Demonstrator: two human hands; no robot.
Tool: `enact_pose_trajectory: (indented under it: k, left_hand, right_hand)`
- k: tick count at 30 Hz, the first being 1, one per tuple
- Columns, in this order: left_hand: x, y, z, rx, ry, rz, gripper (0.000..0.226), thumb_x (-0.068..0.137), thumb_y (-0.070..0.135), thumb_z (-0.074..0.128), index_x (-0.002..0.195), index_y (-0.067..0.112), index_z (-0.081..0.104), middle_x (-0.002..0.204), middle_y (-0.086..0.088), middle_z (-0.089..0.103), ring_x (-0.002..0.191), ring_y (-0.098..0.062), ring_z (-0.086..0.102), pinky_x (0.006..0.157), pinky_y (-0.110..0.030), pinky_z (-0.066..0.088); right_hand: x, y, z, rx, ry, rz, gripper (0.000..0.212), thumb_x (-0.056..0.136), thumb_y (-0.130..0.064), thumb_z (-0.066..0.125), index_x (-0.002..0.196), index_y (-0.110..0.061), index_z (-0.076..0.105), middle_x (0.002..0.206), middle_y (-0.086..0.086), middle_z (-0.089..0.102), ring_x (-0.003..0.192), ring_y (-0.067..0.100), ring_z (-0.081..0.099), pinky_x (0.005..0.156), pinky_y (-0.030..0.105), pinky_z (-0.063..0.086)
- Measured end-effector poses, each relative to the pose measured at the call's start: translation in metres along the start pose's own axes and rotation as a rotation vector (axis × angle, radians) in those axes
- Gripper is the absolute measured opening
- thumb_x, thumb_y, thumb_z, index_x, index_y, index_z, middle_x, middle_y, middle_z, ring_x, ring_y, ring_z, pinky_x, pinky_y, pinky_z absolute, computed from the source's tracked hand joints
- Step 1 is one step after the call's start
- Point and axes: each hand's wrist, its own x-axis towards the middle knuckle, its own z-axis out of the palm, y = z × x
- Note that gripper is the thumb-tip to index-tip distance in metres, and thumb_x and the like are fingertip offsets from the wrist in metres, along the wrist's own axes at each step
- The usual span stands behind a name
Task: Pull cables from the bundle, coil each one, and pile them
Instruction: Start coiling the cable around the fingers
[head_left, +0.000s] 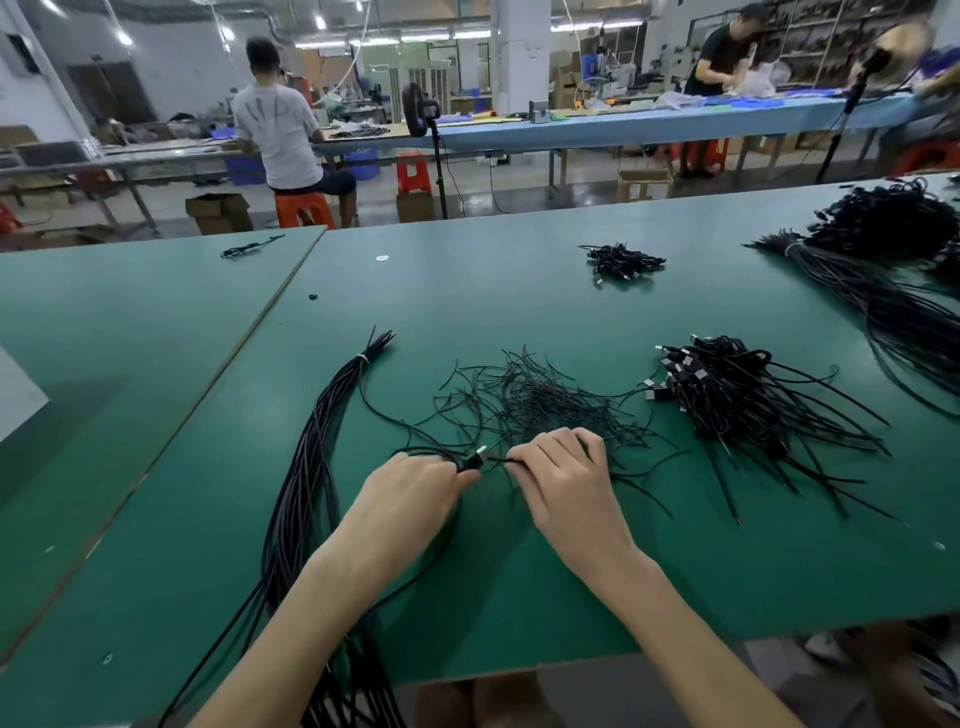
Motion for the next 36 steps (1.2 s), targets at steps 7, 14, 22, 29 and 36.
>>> enact_pose_trajectory:
  k: [7, 14, 22, 29, 36]
  left_hand:
    - [0.011, 0.01, 0.026, -0.83, 0.32, -0.197, 0.048, 0.105, 0.049, 0.04, 0.088, 0.015, 0.069, 0.101, 0.008, 0.072, 0.094, -0.008, 0.065, 0.092, -0.034, 0.053]
    - [0.038, 0.052, 0.023, -2.106, 0.172, -0.54, 0.058, 0.112, 0.041, 0.031, 0.113, -0.001, 0.07, 0.114, -0.008, 0.077, 0.101, -0.016, 0.075, 0.085, -0.028, 0.055]
    - [0.038, 0.056, 0.015, -2.398, 0.109, -0.395, 0.036, 0.104, 0.041, 0.048, 0.075, 0.02, 0.048, 0.061, 0.007, 0.049, 0.074, -0.019, 0.069, 0.075, -0.033, 0.058]
    - [0.036, 0.046, 0.023, -2.209, 0.027, -0.193, 0.045, 0.108, 0.043, 0.039, 0.072, 0.018, 0.048, 0.065, 0.002, 0.042, 0.059, -0.016, 0.053, 0.086, -0.034, 0.049]
    - [0.03, 0.035, 0.027, -2.067, 0.053, -0.223, 0.039, 0.104, 0.042, 0.046, 0.078, 0.014, 0.05, 0.076, -0.004, 0.056, 0.073, -0.022, 0.059, 0.071, -0.037, 0.054]
  right_hand:
    - [0.0, -0.008, -0.001, 0.178, -0.027, -0.097, 0.023, 0.103, -0.017, 0.054, 0.115, -0.005, 0.069, 0.095, 0.001, 0.073, 0.084, 0.018, 0.062, 0.078, 0.032, 0.052]
    - [0.002, -0.011, -0.007, 0.299, -0.119, -0.037, 0.025, 0.099, -0.014, 0.057, 0.119, -0.002, 0.067, 0.088, 0.006, 0.077, 0.066, 0.028, 0.07, 0.058, 0.039, 0.057]
    - [0.004, -0.002, -0.008, 0.691, -0.186, 0.328, 0.023, 0.102, -0.036, 0.06, 0.103, -0.032, 0.037, 0.066, -0.011, 0.067, 0.057, 0.008, 0.062, 0.06, 0.027, 0.047]
    - [0.004, 0.006, 0.001, 0.831, -0.228, 0.428, 0.027, 0.098, -0.036, 0.067, 0.123, -0.029, 0.057, 0.082, -0.008, 0.072, 0.057, 0.014, 0.069, 0.066, 0.02, 0.05]
    - [0.004, 0.005, 0.003, 0.843, -0.286, 0.43, 0.033, 0.099, -0.026, 0.066, 0.128, -0.04, 0.057, 0.096, -0.013, 0.071, 0.065, 0.015, 0.069, 0.073, 0.032, 0.058]
